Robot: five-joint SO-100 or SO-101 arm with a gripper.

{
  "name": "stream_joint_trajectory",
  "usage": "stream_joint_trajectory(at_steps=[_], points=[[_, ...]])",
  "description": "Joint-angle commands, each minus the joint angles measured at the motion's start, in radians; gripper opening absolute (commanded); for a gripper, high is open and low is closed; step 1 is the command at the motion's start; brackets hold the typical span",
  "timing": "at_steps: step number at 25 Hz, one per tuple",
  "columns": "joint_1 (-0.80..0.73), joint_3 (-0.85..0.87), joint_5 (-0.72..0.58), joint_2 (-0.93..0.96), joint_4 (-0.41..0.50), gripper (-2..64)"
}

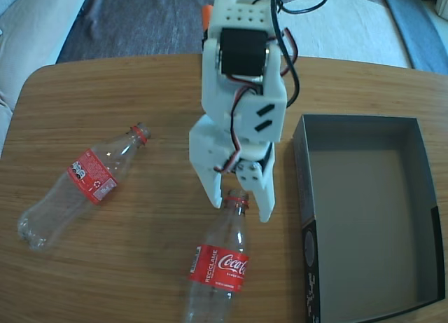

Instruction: Grasp the bottles and put them in the box.

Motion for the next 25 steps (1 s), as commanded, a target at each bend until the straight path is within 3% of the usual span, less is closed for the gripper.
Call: stream_joint_trajectory(at_steps=[1, 9, 25], points=[[-0.006, -0.071, -0.083, -0.025, 0.003, 30.1], [-0.017, -0.003, -0.242, -0.054, 0.005, 30.5], [-0.006, 0.017, -0.233, -0.241, -0.012, 30.7]])
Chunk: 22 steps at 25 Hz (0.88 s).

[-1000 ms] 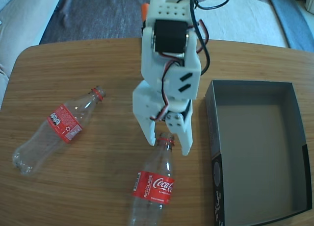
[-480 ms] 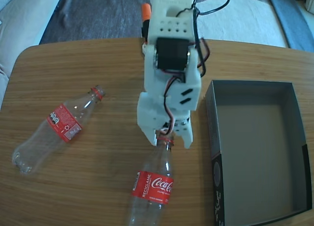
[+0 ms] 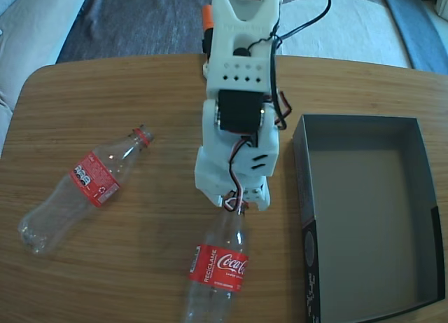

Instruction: Grasp the bottles and put them in the box.

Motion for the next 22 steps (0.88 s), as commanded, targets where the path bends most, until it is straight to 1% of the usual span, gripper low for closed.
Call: stream_joint_trajectory(at_steps=[1, 3, 5, 7, 10, 18, 22], points=[[0.0, -0.032, 0.003, -0.015, -0.011, 30.8], [0.0, -0.058, 0.003, -0.049, -0.011, 31.6], [0.003, -0.086, 0.005, -0.078, -0.012, 36.3], [0.012, -0.106, 0.032, -0.107, -0.043, 39.9], [0.015, -0.124, 0.055, -0.137, -0.081, 40.4], [0.017, -0.115, 0.057, -0.166, -0.081, 40.3], [0.029, -0.132, 0.057, -0.21, -0.087, 40.3]])
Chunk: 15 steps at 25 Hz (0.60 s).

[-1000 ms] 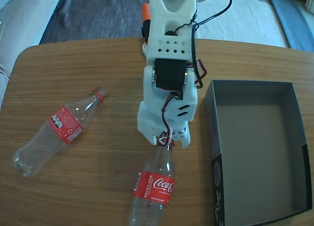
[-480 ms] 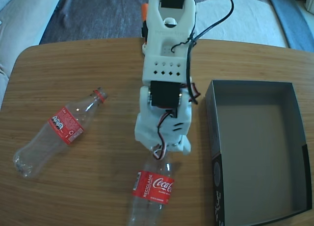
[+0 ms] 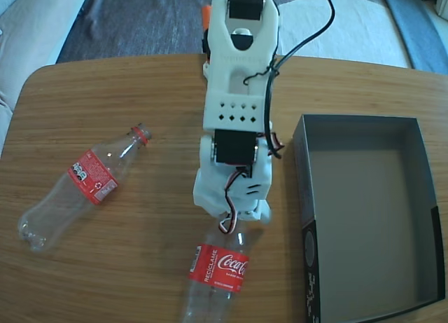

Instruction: Grasp the bottles and put them in the box.

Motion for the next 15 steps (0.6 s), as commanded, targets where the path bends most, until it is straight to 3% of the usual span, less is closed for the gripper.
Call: stream_joint_trajectory(at_steps=[1, 5, 10, 15], points=[[0.018, -0.055, 0.006, 0.002, -0.028, 40.3], [0.02, -0.055, 0.006, -0.002, -0.046, 38.7], [0.021, -0.055, 0.002, 0.011, -0.044, 23.6], [0.031, -0.069, 0.005, 0.012, -0.037, 17.5]])
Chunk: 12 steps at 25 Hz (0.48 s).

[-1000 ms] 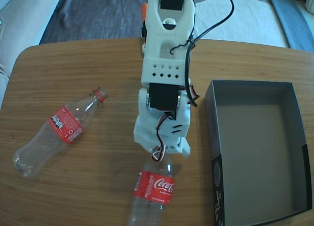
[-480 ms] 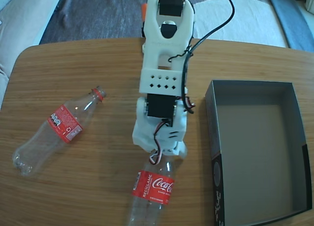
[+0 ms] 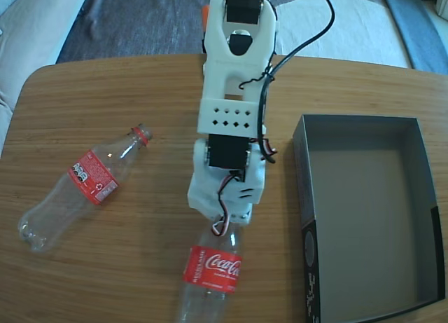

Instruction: Grasp the bottles and put them in the box.

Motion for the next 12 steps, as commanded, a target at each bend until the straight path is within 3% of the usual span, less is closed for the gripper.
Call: stream_joint_trajectory(at_steps=[1, 12], points=[[0.0, -0.066, 0.005, 0.029, 0.009, 16.4], [0.011, -0.069, 0.005, 0.031, 0.011, -0.3]])
